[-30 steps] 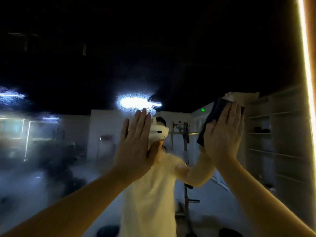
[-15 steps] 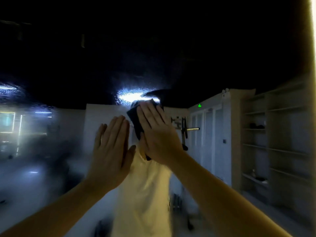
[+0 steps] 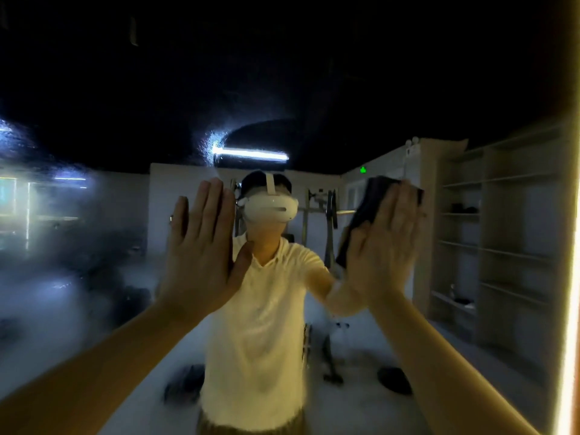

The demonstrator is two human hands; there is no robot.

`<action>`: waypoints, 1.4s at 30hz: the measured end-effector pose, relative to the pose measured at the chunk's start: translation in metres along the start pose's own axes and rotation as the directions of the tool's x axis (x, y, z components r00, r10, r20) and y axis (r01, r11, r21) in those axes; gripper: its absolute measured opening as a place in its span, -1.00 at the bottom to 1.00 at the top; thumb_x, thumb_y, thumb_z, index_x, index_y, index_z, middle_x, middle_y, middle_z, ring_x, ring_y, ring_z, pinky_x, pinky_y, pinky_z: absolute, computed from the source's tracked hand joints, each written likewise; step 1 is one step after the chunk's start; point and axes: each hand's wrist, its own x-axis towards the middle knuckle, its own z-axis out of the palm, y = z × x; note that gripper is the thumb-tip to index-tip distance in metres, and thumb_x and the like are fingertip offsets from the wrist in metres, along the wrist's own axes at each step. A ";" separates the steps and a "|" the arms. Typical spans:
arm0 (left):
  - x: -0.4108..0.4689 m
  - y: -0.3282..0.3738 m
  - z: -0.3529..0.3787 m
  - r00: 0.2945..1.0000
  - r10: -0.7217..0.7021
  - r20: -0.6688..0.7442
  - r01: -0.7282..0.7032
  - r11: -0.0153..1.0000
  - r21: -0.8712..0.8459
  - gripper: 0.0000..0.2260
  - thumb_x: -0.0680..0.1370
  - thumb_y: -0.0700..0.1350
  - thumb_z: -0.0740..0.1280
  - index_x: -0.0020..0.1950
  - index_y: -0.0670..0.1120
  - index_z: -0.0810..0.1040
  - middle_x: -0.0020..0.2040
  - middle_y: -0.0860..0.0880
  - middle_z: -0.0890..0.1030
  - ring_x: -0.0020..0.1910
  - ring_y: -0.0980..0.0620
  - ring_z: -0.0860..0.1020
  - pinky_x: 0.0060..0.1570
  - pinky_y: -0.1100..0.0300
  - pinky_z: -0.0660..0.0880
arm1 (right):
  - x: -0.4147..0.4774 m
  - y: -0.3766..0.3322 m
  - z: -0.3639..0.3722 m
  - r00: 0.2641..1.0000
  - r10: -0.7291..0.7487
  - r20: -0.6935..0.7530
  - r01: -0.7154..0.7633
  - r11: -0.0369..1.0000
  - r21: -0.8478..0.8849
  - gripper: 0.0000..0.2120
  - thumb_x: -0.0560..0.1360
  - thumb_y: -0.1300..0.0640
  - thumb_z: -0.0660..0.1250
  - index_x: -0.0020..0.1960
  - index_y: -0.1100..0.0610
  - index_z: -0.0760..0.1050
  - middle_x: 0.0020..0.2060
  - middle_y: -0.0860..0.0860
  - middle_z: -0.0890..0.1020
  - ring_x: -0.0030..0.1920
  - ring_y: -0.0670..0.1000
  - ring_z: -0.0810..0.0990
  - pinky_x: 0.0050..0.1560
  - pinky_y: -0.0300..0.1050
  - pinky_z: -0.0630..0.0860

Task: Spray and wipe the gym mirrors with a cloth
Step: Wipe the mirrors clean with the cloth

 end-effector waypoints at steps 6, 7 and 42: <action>-0.003 -0.012 -0.016 0.999 0.053 0.012 -0.051 0.994 -0.094 -0.38 0.72 0.09 0.07 0.67 -0.26 0.15 0.69 -0.25 0.09 0.70 -0.20 0.02 0.60 -0.34 0.06 | -0.041 -0.107 0.015 0.958 -0.280 0.068 0.273 0.958 0.092 -0.40 0.74 -0.07 -0.01 0.64 0.30 0.12 0.62 0.28 0.15 0.65 0.23 0.04 0.65 0.18 -0.05; -0.008 -0.017 -0.021 0.998 0.058 0.001 -0.058 0.994 -0.088 -0.40 0.70 0.05 0.13 0.66 -0.27 0.19 0.68 -0.26 0.12 0.69 -0.21 0.06 0.59 -0.34 0.07 | -0.051 -0.119 0.017 0.936 -0.345 0.073 0.337 0.936 0.101 -0.40 0.75 -0.08 0.00 0.63 0.30 0.14 0.62 0.28 0.14 0.65 0.24 0.05 0.65 0.18 -0.07; -0.124 -0.004 -0.024 0.999 0.014 0.038 -0.002 0.956 -0.293 -0.49 0.72 -0.05 0.04 0.62 -0.26 0.29 0.63 -0.27 0.28 0.64 -0.24 0.21 0.61 -0.25 0.13 | -0.208 -0.113 0.023 0.791 -0.574 0.211 0.536 0.817 0.213 -0.37 0.60 0.07 0.31 0.60 0.25 0.24 0.60 0.19 0.27 0.66 0.15 0.06 0.65 0.12 0.00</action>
